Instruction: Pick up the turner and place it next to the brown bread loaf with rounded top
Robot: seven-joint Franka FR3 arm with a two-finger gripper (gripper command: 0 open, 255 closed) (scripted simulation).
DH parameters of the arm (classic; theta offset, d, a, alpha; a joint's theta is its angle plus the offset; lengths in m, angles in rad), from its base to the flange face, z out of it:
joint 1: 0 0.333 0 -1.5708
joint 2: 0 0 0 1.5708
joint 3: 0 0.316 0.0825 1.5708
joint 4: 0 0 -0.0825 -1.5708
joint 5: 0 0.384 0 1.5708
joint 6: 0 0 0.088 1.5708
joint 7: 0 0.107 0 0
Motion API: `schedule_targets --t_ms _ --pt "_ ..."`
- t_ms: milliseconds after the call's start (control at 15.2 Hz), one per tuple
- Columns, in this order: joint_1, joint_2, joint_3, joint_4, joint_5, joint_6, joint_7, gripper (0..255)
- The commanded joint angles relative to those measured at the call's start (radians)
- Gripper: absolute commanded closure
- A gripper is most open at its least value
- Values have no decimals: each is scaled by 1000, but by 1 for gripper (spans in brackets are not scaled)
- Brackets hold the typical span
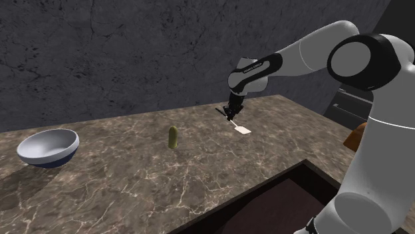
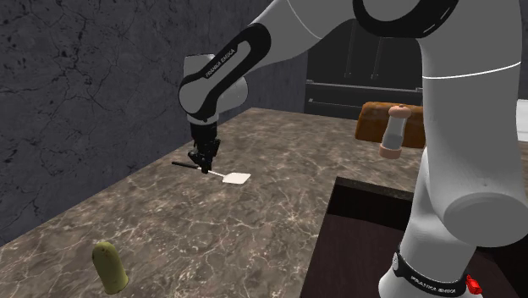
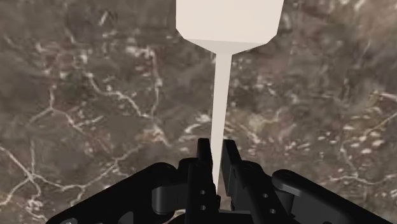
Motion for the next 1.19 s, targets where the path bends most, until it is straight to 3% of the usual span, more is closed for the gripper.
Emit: schedule_targets --t_ms 0,198,1122 --pt "0 0 0 0 0 0 0 255" --pt "0 0 0 0 0 0 0 255" --pt "3 -85 -4 83 -15 -167 11 255"
